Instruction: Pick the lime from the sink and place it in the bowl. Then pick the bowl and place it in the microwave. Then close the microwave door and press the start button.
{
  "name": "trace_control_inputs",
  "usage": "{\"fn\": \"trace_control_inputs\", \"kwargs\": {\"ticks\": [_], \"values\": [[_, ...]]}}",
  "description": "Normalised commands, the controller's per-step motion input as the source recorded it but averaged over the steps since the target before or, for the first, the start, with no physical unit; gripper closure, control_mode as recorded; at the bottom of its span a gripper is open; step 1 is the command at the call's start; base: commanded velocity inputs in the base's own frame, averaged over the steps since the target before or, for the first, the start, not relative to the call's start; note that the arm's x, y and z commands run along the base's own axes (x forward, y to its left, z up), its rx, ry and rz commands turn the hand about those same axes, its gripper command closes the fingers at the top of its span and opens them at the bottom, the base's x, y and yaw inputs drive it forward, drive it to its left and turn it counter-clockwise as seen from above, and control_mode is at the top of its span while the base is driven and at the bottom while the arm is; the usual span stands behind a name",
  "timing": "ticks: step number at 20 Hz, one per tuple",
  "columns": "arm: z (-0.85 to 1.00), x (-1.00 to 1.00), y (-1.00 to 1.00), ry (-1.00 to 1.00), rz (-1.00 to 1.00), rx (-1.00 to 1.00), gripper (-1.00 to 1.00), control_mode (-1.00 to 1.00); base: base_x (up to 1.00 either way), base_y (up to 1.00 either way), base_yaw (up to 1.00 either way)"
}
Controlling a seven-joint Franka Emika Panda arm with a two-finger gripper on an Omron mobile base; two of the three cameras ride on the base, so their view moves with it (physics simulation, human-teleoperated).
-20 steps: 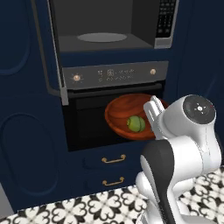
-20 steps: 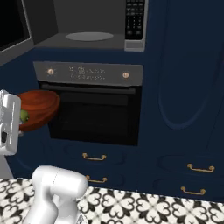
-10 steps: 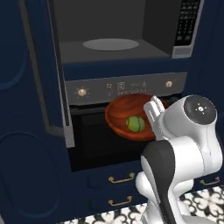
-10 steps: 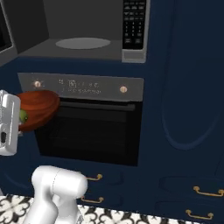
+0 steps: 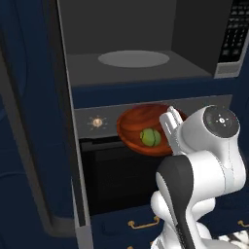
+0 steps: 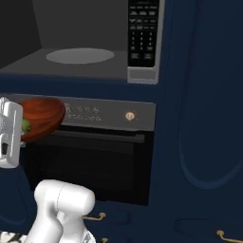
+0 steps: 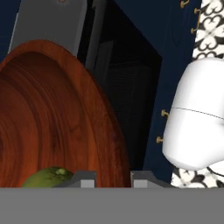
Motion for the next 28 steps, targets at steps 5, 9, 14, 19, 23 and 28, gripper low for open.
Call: {"fn": "trace_control_inputs", "kwargs": {"ticks": [5,9,14,19,23,28], "values": [[0.0,0.0,0.0,0.0,0.0,0.0,1.0,1.0,0.41,0.0,0.02],[0.0,0.0,0.0,0.0,0.0,0.0,1.0,1.0,0.35,0.0,0.03],[0.0,0.0,0.0,0.0,0.0,0.0,1.0,1.0,0.41,0.0,0.04],[0.0,0.0,0.0,0.0,0.0,0.0,1.0,1.0,0.29,0.0,0.03],[0.0,0.0,0.0,0.0,0.0,0.0,1.0,1.0,0.04,0.0,0.0],[0.03,-0.17,0.0,-0.05,0.0,0.01,1.0,-1.0,0.03,0.0,0.0]]}}
